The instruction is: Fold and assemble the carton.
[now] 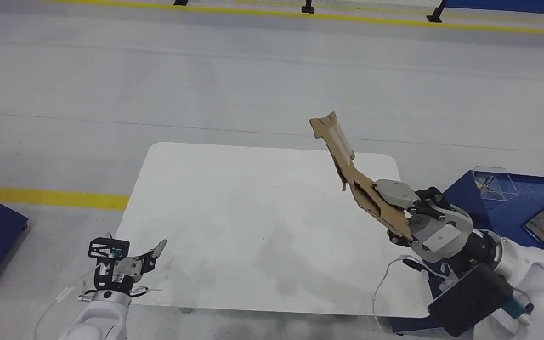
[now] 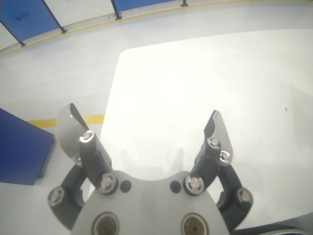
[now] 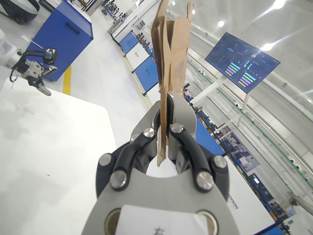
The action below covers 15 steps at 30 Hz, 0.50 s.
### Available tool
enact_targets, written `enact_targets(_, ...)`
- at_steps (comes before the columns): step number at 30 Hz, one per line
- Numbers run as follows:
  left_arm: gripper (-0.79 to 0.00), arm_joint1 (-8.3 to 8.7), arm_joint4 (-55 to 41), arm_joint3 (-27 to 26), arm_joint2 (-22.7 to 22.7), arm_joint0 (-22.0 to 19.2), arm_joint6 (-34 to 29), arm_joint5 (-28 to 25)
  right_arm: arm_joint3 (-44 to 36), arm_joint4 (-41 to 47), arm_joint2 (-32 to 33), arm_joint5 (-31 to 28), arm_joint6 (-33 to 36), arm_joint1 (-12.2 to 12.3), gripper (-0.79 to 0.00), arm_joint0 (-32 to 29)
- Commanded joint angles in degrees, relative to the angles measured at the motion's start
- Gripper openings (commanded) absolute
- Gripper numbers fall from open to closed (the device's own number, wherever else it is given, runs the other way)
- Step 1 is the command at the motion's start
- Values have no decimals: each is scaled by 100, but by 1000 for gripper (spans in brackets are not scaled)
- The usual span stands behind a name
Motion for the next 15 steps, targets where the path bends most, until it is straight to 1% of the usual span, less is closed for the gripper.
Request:
enact_targets(1,0,0,0,0,0,0,0,0,0,-16,0,0,1,0,-785,0)
enact_targets(9,0,0,0,0,0,0,0,0,0,-22,-17,38,-1,4,-785,1)
enact_targets(10,0,0,0,0,0,0,0,0,0,-329,-23,59,-60,36,-785,139)
enact_targets(11,0,0,0,0,0,0,0,0,0,-816,-37,126,-235,82,-785,323)
enact_targets(14,0,0,0,0,0,0,0,0,0,-2154,-157,713,-1122,208,-785,517)
enact_targets(15,0,0,0,0,0,0,0,0,0,-2770,-157,1061,-1461,262,-785,564)
